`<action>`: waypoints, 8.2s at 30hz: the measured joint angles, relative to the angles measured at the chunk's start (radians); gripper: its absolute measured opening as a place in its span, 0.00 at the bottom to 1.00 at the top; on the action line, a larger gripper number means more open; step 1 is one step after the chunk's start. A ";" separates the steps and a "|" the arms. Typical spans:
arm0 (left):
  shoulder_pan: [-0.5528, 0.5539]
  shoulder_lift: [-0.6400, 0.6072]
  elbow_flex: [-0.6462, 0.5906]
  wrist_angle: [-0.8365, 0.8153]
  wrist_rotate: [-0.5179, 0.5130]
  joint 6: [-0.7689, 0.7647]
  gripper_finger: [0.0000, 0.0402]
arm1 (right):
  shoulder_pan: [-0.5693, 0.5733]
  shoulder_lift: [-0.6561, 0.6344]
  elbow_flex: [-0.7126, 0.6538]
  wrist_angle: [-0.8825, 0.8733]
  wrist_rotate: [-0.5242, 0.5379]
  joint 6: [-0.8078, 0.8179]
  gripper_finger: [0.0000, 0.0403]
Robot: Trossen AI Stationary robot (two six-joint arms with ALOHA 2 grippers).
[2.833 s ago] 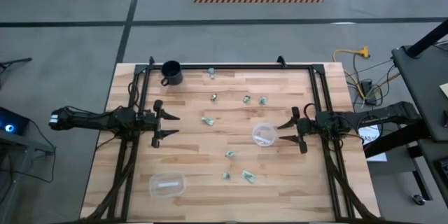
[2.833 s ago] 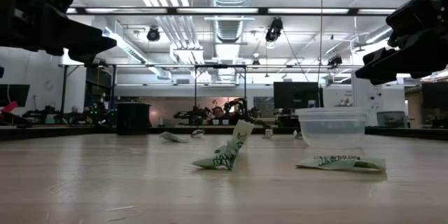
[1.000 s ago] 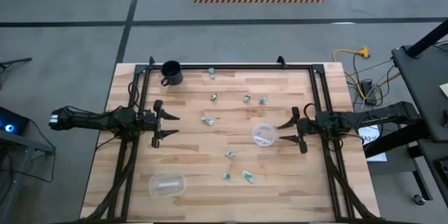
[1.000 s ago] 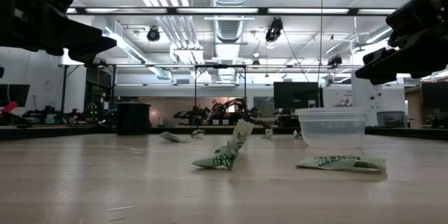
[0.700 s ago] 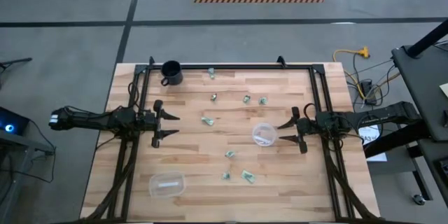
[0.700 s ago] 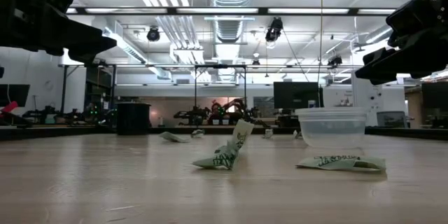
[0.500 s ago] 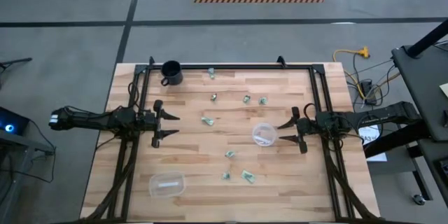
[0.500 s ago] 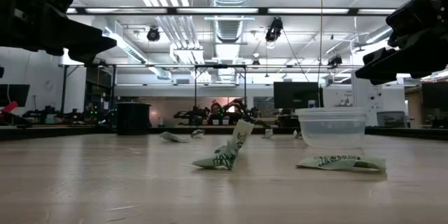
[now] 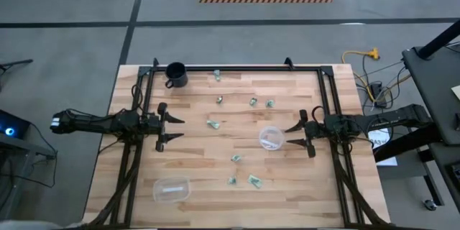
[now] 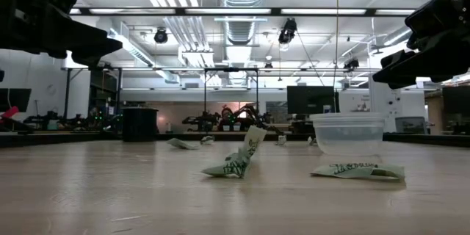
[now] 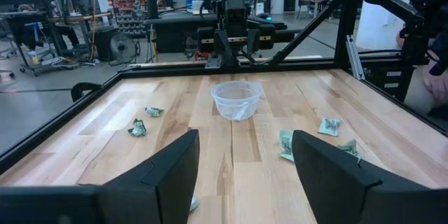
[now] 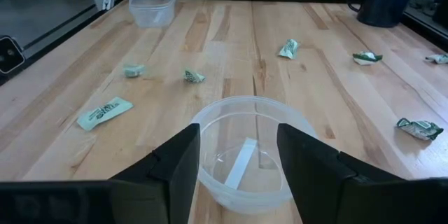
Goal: Pick and place Stevia / Truvia into bins
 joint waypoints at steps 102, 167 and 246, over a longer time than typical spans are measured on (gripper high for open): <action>0.000 0.000 0.000 0.000 0.000 0.000 0.53 | 0.000 0.000 0.000 0.017 0.000 0.211 0.45; 0.000 0.000 0.000 0.000 0.000 0.000 0.53 | 0.056 0.234 0.264 0.357 -0.341 0.025 0.45; 0.000 0.006 0.000 0.000 0.000 0.000 0.53 | 0.258 1.715 1.224 -0.486 -0.257 -0.625 0.45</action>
